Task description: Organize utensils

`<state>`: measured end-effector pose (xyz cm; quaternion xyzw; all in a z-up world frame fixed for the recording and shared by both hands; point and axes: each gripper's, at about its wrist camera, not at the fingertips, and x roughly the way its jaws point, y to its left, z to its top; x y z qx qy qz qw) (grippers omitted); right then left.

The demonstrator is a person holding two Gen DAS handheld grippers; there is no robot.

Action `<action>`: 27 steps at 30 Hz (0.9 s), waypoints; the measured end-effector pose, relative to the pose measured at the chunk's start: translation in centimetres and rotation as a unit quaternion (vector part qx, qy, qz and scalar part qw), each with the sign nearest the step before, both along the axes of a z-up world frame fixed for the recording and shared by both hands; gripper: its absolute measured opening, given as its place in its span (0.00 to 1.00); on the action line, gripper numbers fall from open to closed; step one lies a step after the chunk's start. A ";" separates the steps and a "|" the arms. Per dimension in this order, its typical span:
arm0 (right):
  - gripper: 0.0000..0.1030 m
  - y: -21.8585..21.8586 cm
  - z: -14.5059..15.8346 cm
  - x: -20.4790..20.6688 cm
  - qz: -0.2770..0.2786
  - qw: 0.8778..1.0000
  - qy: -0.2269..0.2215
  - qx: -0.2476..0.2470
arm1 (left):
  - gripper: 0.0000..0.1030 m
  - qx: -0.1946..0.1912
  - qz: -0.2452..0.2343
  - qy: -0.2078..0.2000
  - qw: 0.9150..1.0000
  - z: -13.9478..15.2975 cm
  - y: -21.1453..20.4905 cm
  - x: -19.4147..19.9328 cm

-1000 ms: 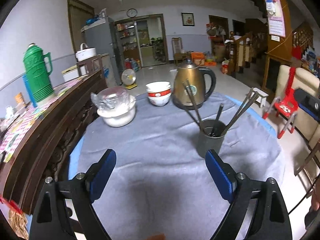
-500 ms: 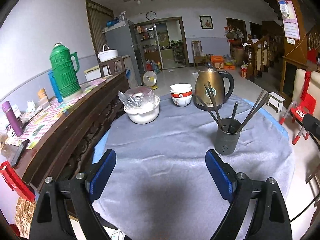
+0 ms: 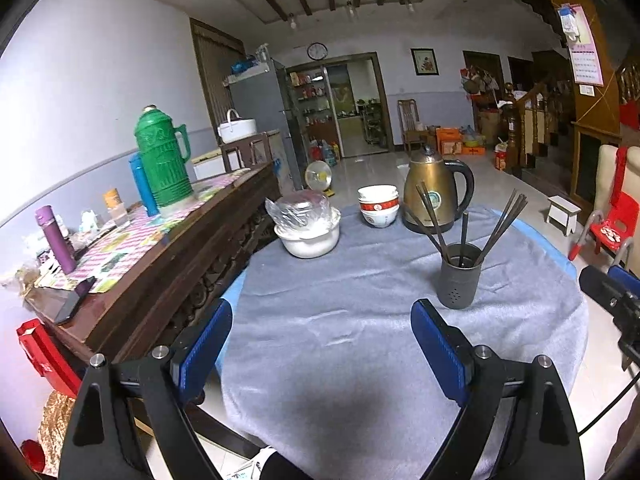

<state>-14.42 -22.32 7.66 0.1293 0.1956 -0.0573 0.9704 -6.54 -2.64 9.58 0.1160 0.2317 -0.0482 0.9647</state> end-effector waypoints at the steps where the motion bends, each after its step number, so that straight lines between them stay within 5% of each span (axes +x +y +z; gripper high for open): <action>1: 0.68 0.3 0.0 -0.2 -0.002 1.000 0.003 -0.001 | 0.88 0.000 0.002 -0.003 1.000 0.1 0.1 -0.2; 27: 0.68 2.2 -0.2 -0.7 -0.025 0.999 0.036 -0.012 | 0.89 0.003 0.025 -0.023 0.999 0.4 1.7 -1.7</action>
